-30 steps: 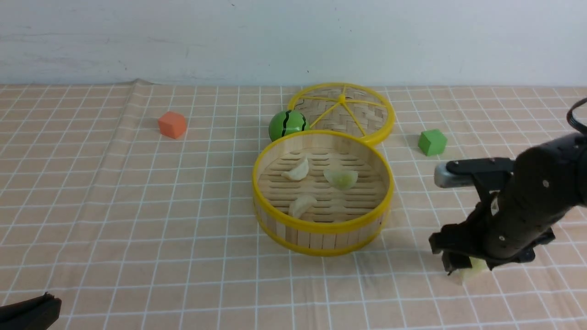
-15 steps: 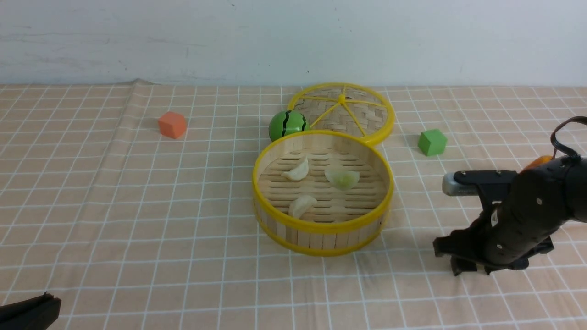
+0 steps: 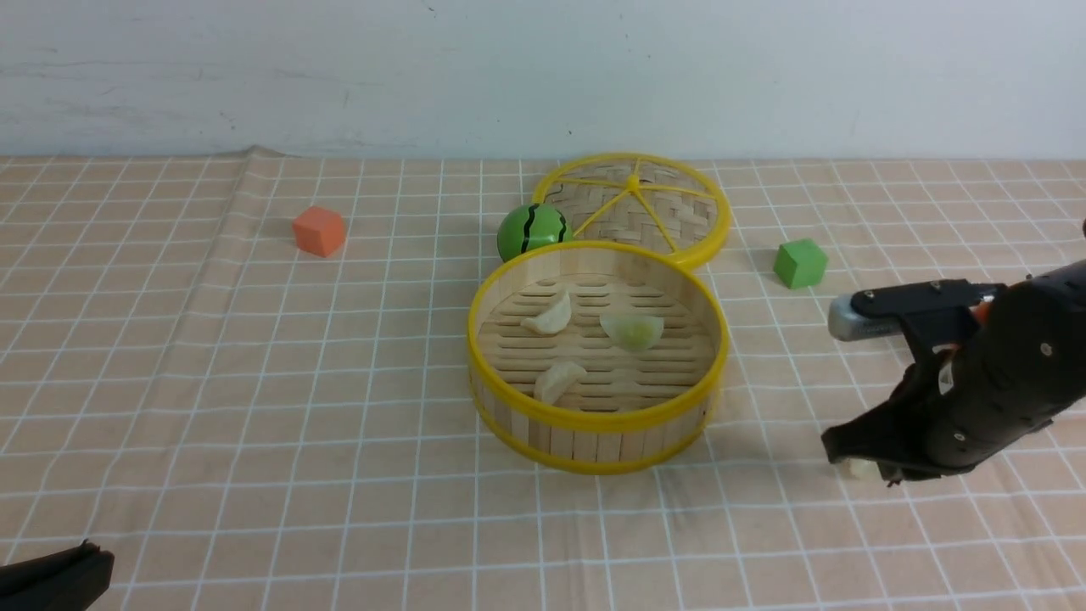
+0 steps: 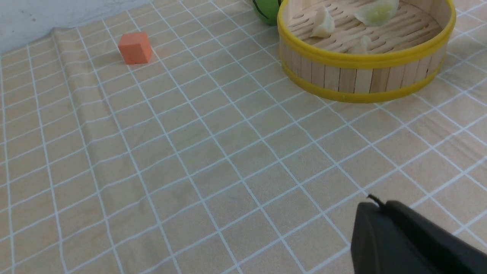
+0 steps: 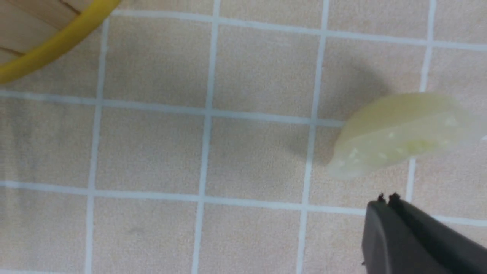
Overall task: Put the dumplings into the steamer on the table with the brown tablecloth.
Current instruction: 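Reach for and grasp a dumpling lying on the table beside the steamer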
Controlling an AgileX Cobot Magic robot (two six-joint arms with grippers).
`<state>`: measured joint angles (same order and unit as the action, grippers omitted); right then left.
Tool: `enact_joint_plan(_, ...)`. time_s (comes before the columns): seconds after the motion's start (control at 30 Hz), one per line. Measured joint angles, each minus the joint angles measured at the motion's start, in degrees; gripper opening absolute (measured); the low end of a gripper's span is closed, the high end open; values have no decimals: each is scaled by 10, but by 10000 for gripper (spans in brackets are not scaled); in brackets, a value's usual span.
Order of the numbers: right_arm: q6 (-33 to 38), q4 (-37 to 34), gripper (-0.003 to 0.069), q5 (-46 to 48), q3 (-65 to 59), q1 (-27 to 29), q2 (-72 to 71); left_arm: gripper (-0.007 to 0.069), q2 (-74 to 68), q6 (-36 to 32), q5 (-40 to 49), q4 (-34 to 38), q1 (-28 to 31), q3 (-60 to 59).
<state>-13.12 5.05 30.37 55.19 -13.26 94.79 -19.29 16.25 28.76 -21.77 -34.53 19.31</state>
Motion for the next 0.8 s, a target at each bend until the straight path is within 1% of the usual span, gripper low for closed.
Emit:
enact_joint_plan(0.1,-9,0,-1,0,1,2,-4,3,0,0,-2,0,0,0)
enact_joint_plan(0.17,-13,2,38,-5,1,6,-4,4,0,0,-2,0,0,0)
enact_joint_plan(0.2,-16,3,87,-12,1,10,-4,4,0,0,-2,0,0,0)
enact_joint_plan(0.23,-16,3,96,-13,1,11,-4,4,0,0,-2,0,0,0)
enact_joint_plan(0.3,-35,3,232,-31,1,22,-3,7,0,0,-2,0,0,0)
enact_joint_plan(0.33,-37,4,244,-32,1,22,-3,7,0,0,-2,0,0,0)
enact_joint_plan(0.37,-51,9,342,-44,1,32,0,8,0,0,-2,0,0,0)
enact_joint_plan(0.43,-65,16,459,-67,1,41,9,11,0,0,-2,0,0,0)
enact_joint_plan(0.5,-74,15,561,-100,1,47,23,13,0,0,-2,0,0,0)
enact_joint_plan(0.53,-75,15,601,-115,1,49,32,15,0,0,-2,-1,0,0)
enact_joint_plan(0.63,-76,10,661,-150,1,50,60,17,0,0,-2,-1,0,0)
enact_joint_plan(0.67,-76,10,662,-152,1,50,60,17,0,0,-2,-1,0,0)
enact_joint_plan(0.77,-77,-1,632,-164,1,50,86,17,0,0,-2,-1,0,0)
enact_joint_plan(0.8,-76,-5,575,-162,1,50,93,17,0,0,-2,-1,0,0)
